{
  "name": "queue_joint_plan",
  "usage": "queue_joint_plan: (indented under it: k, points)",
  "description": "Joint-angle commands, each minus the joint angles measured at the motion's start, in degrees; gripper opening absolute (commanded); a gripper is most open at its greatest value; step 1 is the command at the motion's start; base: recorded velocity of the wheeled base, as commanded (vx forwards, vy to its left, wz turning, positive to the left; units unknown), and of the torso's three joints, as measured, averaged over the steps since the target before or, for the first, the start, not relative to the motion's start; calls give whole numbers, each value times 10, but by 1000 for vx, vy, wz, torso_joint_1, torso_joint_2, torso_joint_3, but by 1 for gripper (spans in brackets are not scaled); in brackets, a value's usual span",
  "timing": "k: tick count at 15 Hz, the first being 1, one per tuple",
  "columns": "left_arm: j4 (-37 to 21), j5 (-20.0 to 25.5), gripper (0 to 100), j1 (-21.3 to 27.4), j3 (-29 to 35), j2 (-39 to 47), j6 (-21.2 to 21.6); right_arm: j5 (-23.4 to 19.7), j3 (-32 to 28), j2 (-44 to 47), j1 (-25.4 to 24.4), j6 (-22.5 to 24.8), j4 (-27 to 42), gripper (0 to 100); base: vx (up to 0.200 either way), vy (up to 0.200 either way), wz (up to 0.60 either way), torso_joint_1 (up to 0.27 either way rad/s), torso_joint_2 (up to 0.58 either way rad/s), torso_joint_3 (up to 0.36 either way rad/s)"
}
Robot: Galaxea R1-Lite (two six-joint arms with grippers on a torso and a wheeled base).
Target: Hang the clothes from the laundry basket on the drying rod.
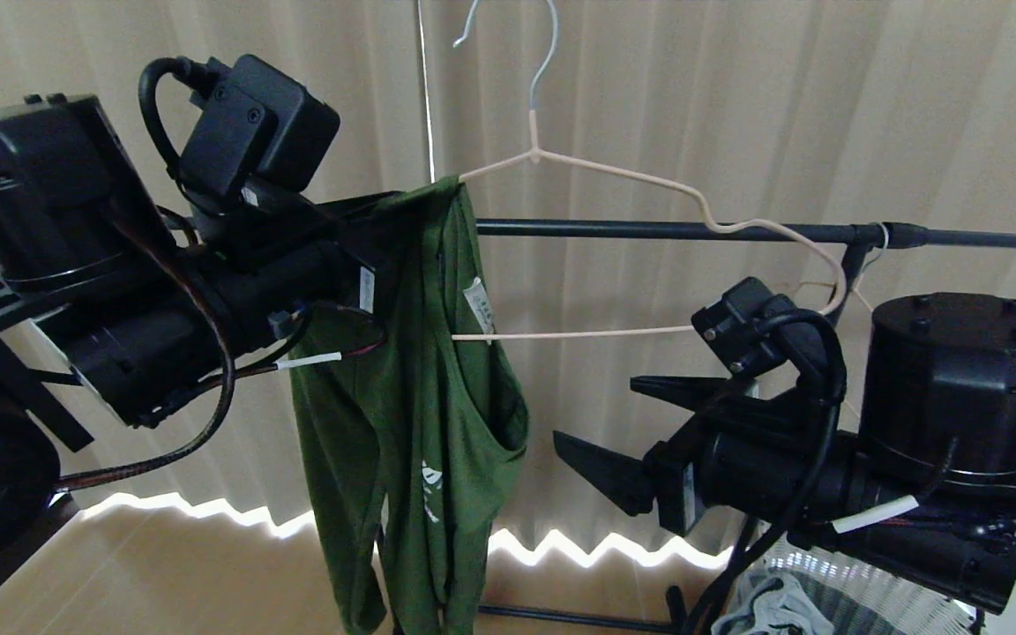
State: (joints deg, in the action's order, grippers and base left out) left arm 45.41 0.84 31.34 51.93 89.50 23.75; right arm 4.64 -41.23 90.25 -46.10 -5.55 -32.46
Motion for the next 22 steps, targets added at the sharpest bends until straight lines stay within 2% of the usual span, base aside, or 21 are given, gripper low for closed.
queue_joint_plan:
  k: [1,6,10,11,17,19,20,21,22]
  points:
    - [16,0,0,20,1,-3,0,11,-6,26,0,1,-5,100,0,0,0,0,0,0]
    - [26,0,0,46,1,-12,0,31,-30,50,1,0,-5,100,0,0,0,0,0,0]
    - [26,0,0,49,-2,-21,0,40,-37,62,1,-6,-5,100,0,0,0,0,0,0]
    - [26,-1,0,48,-1,-21,1,41,-32,60,1,-6,-5,0,0,0,0,0,0,0]
    - [25,-6,0,43,0,-19,-1,66,-23,52,9,-7,-5,0,0,0,0,0,0,0]
    - [21,-8,0,12,-3,-13,7,66,-21,44,12,-6,-5,0,0,0,0,0,0,0]
    - [21,-8,0,-10,-11,-6,23,66,-17,39,12,-6,-4,0,0,0,0,0,0,0]
    - [24,-23,0,-38,-21,7,54,67,-14,34,12,-6,-4,0,0,0,0,0,0,0]
    - [27,-37,0,-49,-29,10,65,67,-13,31,15,-6,-4,0,0,0,0,0,0,0]
